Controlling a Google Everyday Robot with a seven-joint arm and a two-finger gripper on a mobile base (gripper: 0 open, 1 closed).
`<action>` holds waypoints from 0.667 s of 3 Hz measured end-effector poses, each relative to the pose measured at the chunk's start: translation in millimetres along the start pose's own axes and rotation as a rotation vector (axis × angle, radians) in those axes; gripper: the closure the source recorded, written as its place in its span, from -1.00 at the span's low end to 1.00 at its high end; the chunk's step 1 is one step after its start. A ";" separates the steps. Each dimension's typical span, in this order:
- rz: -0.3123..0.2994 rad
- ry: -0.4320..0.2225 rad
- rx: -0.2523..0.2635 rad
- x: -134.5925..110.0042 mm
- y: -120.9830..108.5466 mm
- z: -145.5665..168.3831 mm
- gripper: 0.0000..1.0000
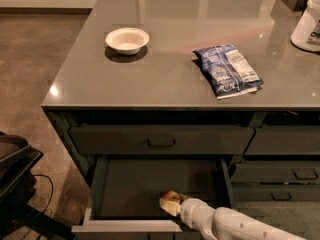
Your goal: Place apple into middle drawer
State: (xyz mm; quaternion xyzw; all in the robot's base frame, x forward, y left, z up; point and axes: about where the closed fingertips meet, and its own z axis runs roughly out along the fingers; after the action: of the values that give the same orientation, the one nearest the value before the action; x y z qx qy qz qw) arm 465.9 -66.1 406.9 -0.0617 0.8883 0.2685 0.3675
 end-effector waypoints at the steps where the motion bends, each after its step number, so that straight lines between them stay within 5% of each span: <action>1: 0.000 0.000 0.000 0.0 0.0 0.0 0.17; 2: 0.000 0.000 0.000 0.0 0.0 0.0 -0.27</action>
Offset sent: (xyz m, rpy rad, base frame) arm 0.0000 0.0000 0.0000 0.0000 0.0000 0.0000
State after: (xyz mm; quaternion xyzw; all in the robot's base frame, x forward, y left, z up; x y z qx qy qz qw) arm 465.9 -66.0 406.8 -0.0617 0.8883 0.2686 0.3675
